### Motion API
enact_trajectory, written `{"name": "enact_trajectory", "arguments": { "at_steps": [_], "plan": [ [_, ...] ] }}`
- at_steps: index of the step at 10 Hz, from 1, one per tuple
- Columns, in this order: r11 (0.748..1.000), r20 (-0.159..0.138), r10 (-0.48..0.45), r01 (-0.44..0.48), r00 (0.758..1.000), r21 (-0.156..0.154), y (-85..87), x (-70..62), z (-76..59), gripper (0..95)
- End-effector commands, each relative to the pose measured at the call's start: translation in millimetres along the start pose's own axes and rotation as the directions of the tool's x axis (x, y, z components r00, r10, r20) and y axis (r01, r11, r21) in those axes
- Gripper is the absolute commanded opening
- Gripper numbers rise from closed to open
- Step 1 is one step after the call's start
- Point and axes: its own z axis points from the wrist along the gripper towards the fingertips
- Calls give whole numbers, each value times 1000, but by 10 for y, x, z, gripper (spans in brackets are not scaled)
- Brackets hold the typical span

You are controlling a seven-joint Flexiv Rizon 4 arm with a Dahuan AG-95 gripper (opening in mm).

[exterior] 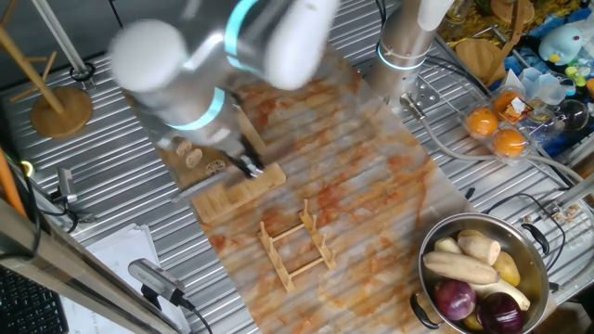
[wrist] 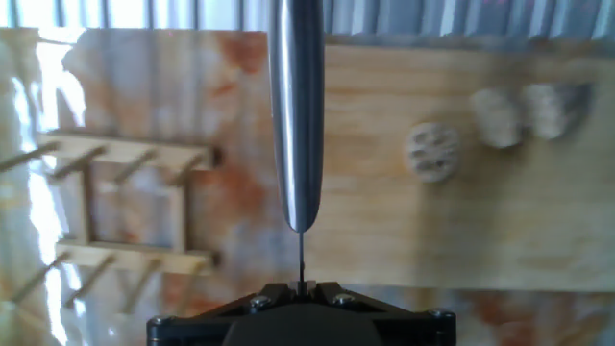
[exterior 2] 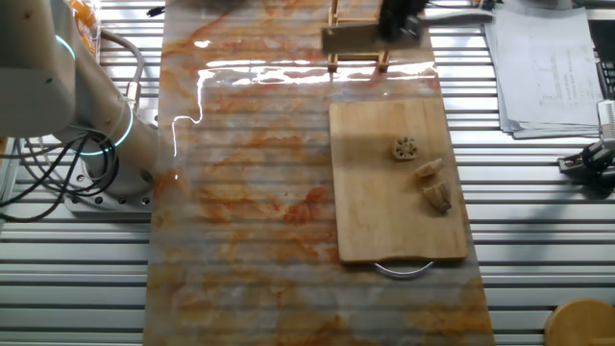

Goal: Slice the lotus root

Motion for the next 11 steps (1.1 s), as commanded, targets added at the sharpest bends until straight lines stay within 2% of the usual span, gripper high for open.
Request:
{"name": "enact_trajectory", "arguments": {
  "at_steps": [1,2,3,5,6,7,8,9,11],
  "plan": [
    [1000,-9,17,-17,1000,6,127,-10,14,0],
    [1000,0,18,-18,1000,20,127,-10,14,0],
    [999,-5,-14,14,1000,36,127,-10,14,0],
    [999,-15,-44,44,999,28,127,-10,14,0],
    [1000,-31,-19,19,999,-6,127,-10,14,0],
    [1000,-46,1,-2,999,-22,127,-10,14,0],
    [999,-65,30,-31,997,-21,201,10,7,0],
    [998,-73,53,-54,996,-19,367,45,0,0],
    [997,-72,81,-82,994,-10,590,66,36,0]
  ]
}}
